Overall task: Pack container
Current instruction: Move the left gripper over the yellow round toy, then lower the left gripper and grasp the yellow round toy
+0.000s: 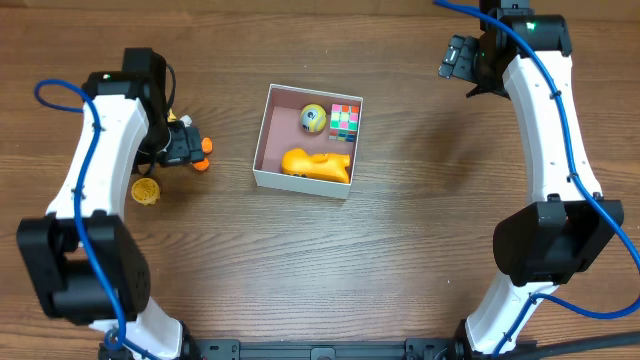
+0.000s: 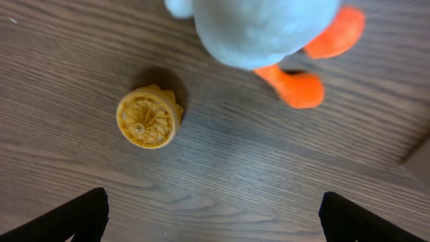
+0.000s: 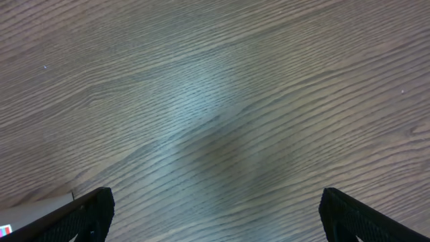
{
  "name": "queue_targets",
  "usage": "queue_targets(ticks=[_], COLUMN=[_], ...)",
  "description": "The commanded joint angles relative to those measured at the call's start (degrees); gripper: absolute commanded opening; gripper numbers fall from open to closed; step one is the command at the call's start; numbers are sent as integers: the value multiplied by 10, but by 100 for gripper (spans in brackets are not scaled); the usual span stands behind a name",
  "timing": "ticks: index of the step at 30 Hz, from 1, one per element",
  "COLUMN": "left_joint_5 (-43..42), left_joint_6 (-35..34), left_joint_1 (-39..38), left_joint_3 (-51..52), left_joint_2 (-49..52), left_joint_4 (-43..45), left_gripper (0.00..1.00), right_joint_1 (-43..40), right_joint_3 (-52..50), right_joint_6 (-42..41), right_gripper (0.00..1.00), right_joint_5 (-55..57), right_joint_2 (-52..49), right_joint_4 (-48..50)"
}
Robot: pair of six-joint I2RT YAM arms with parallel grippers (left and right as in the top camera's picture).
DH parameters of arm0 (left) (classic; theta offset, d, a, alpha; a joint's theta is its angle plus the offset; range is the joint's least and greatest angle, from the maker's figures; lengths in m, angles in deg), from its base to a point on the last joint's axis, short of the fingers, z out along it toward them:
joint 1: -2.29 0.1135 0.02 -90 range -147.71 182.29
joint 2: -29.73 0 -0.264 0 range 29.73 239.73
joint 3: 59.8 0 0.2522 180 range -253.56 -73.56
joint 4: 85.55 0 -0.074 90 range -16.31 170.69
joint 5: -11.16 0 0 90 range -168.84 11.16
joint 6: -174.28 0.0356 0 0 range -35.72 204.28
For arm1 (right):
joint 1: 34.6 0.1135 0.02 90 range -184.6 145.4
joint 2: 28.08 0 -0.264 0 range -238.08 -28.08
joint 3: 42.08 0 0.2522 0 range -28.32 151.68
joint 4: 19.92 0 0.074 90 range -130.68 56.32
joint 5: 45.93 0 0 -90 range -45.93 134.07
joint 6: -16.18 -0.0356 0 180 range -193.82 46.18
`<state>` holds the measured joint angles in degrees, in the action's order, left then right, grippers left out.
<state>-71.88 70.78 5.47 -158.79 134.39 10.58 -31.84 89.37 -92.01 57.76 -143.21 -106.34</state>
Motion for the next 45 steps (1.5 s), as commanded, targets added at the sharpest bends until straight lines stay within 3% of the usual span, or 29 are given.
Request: queue_targets(ticks=[1,5,17,22,38,45], left_joint_5=[14,13,-68,-71,-68,-66], left_joint_6=[-16,5,179,183,177,173], left_joint_1=[14,39,118,118,118,118], left_joint_3=[-10,-10,48,82,127,127], left_joint_2=[42,65,66,66,66,66], left_joint_4=[-6,-5,58,116,158,172], left_gripper=[100,100,100,100,100,76], right_joint_1=[1,1,1,1,1,1], right_joint_3=[1,1,1,1,1,1], right_joint_6=[-5,-5,-5,-5,-5,-5], right_gripper=[100,100,100,100,100,100], right_joint_5=[2,2,2,2,2,2], right_joint_2=[5,5,5,5,5,5], right_joint_4=[3,3,3,3,3,3])
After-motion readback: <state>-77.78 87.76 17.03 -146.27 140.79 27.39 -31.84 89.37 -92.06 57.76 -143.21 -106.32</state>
